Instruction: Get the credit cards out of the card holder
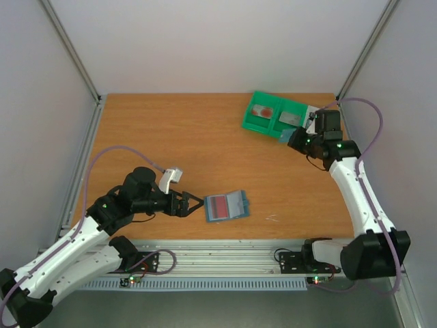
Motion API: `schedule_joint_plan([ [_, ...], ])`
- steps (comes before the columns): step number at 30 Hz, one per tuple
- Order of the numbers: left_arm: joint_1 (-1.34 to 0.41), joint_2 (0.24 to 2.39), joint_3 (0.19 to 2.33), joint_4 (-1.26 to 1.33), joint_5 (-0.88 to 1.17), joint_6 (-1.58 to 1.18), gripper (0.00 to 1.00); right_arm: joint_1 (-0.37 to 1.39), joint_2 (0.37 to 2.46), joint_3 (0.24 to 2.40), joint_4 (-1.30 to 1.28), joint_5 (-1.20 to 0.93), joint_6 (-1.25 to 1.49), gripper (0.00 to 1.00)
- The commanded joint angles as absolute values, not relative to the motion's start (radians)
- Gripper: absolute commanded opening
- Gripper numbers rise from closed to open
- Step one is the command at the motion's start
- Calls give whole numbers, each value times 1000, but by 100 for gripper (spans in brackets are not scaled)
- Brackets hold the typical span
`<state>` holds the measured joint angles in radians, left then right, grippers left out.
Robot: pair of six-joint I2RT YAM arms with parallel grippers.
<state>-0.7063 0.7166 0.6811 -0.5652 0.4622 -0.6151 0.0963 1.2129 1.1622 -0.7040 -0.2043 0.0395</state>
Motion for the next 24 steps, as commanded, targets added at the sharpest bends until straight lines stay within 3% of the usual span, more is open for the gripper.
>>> schedule_joint_plan([
  [1, -704, 691, 670, -537, 479, -586, 99, -19, 1281, 1216, -666, -271, -1, 1],
  [10, -704, 685, 703, -579, 384, -519, 99, -146, 1437, 1256, -610, -263, -67, 1],
  [24, -704, 759, 651, -431, 336, -564, 99, -156, 1716, 1496, -682, -67, -198, 1],
])
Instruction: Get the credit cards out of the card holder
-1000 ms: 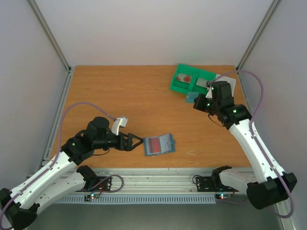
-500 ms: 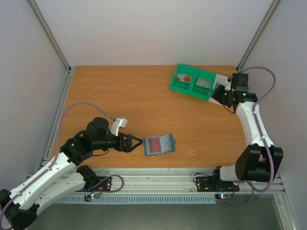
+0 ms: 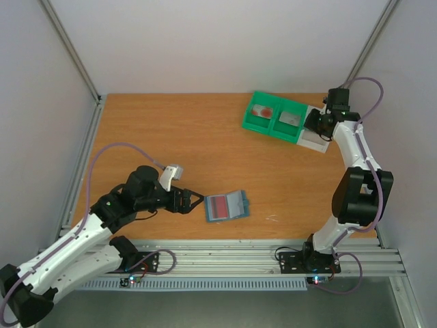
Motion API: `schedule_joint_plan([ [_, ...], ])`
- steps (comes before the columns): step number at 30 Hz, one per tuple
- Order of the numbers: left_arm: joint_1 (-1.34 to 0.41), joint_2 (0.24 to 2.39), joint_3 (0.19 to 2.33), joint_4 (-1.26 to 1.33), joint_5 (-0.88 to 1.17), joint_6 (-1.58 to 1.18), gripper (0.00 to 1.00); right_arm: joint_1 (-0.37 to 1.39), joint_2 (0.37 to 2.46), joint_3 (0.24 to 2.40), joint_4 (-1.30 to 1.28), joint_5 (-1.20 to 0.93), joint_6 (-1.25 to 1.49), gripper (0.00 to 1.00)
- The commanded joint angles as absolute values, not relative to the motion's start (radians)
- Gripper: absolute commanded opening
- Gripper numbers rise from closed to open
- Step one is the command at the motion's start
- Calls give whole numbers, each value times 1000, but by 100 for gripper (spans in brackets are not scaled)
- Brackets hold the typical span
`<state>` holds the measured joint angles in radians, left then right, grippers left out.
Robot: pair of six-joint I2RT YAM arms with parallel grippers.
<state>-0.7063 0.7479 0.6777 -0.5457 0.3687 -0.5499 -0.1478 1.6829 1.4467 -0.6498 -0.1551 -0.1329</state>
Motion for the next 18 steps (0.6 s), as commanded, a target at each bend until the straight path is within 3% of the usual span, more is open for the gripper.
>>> schedule_joint_plan([
  [1, -704, 762, 649, -422, 334, -562, 99, -159, 1728, 1507, -687, -62, -208, 1],
  [18, -702, 900, 751, -404, 286, -494, 99, -272, 1954, 1681, -696, -228, -290, 1],
])
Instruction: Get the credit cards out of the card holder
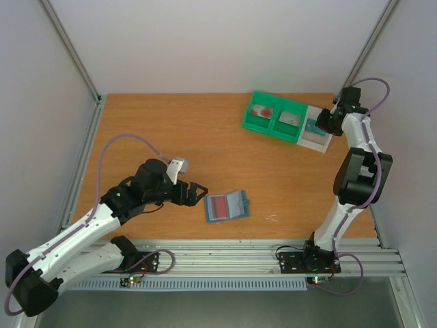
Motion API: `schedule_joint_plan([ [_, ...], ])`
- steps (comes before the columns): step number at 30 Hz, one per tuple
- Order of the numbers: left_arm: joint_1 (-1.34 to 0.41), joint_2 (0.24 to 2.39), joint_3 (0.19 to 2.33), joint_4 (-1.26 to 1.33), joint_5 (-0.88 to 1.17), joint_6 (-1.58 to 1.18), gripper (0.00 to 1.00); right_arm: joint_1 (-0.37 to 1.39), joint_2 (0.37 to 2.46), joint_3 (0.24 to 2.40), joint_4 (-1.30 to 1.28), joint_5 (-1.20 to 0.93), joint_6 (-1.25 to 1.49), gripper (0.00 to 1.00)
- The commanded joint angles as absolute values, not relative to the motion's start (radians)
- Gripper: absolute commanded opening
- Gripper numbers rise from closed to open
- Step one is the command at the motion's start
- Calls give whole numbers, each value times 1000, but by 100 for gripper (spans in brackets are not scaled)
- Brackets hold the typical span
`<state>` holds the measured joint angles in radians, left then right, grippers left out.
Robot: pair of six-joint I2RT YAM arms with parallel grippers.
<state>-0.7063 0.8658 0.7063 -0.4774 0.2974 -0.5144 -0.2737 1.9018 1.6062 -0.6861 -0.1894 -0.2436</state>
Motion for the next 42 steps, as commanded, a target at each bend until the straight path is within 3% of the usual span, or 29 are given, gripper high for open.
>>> schedule_joint_plan([
  [1, -703, 911, 753, -401, 286, -494, 99, -273, 1975, 1699, -701, -234, -294, 1],
  [19, -699, 1047, 809, -367, 289, -464, 99, -291, 2247, 2057, -868, -321, -344, 1],
  [28, -696, 1067, 832, -389, 266, -443, 99, -293, 2363, 2224, -972, -248, -342, 2],
  [42, -691, 1105, 855, -387, 280, -455, 99, -292, 2447, 2308, -978, -86, -309, 8],
])
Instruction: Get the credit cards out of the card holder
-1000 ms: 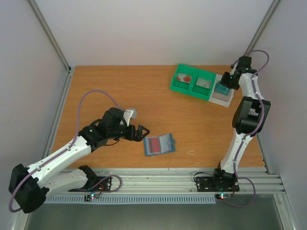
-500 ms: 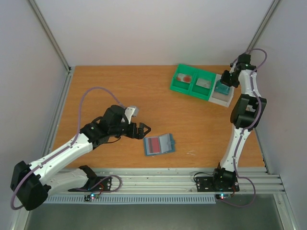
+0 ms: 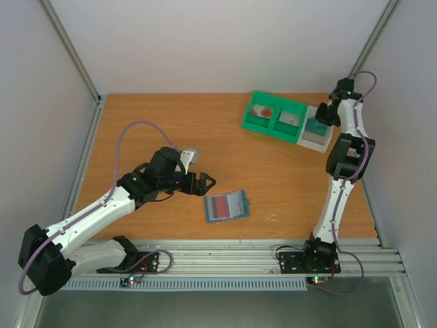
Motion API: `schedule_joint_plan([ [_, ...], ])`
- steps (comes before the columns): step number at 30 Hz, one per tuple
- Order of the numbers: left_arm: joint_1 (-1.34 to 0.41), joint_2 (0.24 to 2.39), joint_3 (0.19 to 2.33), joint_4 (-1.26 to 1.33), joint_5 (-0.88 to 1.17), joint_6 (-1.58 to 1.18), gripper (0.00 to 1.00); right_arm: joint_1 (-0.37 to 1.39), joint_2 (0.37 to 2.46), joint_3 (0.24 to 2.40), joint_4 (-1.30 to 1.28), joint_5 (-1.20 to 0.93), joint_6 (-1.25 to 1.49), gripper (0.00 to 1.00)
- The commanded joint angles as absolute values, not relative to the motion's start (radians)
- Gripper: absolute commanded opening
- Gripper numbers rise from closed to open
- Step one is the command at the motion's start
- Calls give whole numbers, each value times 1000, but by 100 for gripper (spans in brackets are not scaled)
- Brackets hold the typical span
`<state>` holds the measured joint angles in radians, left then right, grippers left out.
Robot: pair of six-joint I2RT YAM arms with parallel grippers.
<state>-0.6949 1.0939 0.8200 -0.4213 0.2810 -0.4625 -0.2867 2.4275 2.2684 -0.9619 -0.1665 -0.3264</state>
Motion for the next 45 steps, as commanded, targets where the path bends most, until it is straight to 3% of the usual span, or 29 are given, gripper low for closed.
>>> schedule_joint_plan([
  [1, -691, 1105, 853, -389, 278, -457, 99, -293, 2447, 2310, -977, -75, -308, 9],
  [15, -673, 1219, 869, -505, 158, -480, 99, -269, 2345, 2264, -1043, -64, -180, 24],
  [22, -624, 1279, 811, -421, 296, -524, 99, -238, 2125, 1984, -942, -156, -108, 25],
  [34, -566, 1331, 791, -361, 456, -583, 88, -101, 1682, 1399, -763, -398, -35, 26],
  [39, -559, 1314, 725, -230, 555, -642, 85, 25, 1520, 1232, -720, -420, -12, 25],
  [45, -557, 1333, 708, -222, 535, -684, 79, 163, 1392, 1126, -719, -413, -2, 24],
])
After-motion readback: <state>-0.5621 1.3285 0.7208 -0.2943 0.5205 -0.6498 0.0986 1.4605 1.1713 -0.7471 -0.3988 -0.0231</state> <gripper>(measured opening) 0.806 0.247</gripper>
